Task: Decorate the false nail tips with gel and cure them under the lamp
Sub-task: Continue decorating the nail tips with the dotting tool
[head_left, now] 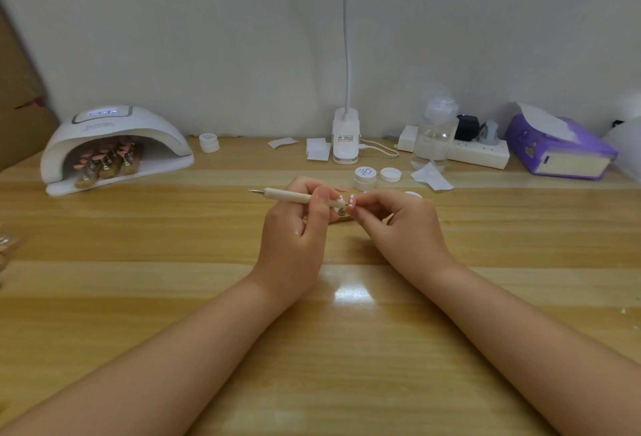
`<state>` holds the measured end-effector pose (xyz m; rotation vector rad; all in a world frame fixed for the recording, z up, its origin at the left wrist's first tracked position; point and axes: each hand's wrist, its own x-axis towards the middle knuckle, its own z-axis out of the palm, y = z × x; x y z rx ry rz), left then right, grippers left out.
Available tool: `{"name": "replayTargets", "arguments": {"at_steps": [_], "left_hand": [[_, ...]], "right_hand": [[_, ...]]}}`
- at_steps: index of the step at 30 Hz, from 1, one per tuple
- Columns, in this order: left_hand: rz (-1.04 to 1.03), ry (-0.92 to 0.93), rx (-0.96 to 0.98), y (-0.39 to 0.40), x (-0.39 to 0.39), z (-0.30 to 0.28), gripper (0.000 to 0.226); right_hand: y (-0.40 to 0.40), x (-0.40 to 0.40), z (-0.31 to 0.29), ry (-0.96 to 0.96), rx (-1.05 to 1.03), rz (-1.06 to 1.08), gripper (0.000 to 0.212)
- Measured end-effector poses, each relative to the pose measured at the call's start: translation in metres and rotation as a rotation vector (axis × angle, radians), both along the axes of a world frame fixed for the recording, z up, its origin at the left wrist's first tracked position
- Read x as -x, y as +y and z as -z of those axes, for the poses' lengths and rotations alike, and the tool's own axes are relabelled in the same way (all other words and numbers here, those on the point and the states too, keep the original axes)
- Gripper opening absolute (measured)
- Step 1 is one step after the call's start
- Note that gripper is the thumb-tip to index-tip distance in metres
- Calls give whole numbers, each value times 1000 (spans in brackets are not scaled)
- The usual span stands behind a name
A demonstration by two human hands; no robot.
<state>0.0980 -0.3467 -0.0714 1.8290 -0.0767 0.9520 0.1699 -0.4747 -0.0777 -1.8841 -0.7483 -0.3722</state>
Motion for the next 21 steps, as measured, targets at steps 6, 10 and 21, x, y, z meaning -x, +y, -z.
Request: {"name": "replayTargets", "arguments": {"at_steps": [6,10,21], "left_hand": [[-10,14,-18,0,0,-1,20],[-5,9,-20,0,0,-1,20],[10,-2,-17,1,-1,1,21]], "right_hand": [[0,0,0,2,8,-5,6],[0,0,0,8,11,-4,6],[-1,0,0,7,9,-7,7]]}}
